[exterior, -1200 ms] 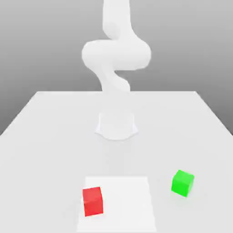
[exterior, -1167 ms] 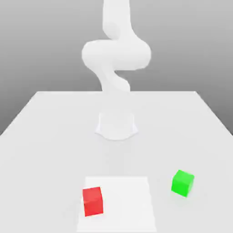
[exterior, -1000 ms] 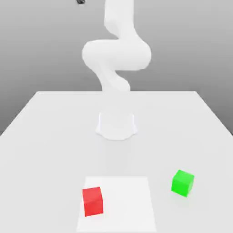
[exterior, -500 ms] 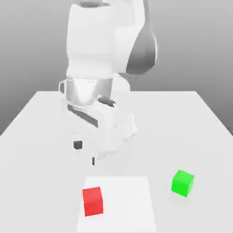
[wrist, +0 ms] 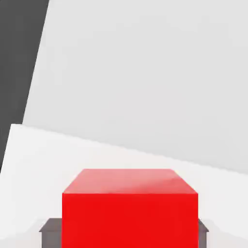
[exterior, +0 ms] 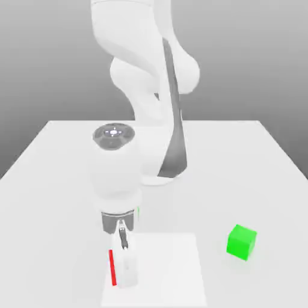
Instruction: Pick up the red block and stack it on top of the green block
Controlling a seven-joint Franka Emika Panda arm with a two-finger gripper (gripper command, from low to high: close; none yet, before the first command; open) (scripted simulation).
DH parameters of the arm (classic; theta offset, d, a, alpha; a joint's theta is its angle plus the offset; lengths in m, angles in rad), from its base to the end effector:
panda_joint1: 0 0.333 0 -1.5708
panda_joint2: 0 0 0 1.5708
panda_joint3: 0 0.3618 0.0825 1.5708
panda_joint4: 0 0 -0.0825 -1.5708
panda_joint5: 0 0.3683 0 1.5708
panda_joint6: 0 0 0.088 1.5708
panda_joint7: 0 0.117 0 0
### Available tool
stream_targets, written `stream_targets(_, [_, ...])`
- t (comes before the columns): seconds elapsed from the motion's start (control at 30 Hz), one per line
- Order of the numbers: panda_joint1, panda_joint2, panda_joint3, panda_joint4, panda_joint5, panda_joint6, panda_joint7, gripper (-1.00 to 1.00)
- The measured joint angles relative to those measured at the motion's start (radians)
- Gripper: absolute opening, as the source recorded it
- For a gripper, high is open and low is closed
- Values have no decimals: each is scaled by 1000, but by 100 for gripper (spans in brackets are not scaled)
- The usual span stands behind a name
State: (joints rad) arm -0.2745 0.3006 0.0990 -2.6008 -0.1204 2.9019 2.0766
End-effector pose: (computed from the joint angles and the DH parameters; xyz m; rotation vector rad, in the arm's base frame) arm 0.4363 -0.0683 0.1999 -1.5073 2.7527 -0.0026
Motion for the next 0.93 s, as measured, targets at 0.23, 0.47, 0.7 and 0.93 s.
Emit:
stream_targets(0.23, [-18, -150, 32, -23, 66, -126, -48, -100])
stream_targets(0.47, [230, -291, 188, -82, 140, -204, -65, -100])
stream_targets(0.7, [434, -340, 281, -131, 151, -203, -37, -100])
stream_targets(0.93, [456, -175, 226, -125, -22, -58, 89, 100])
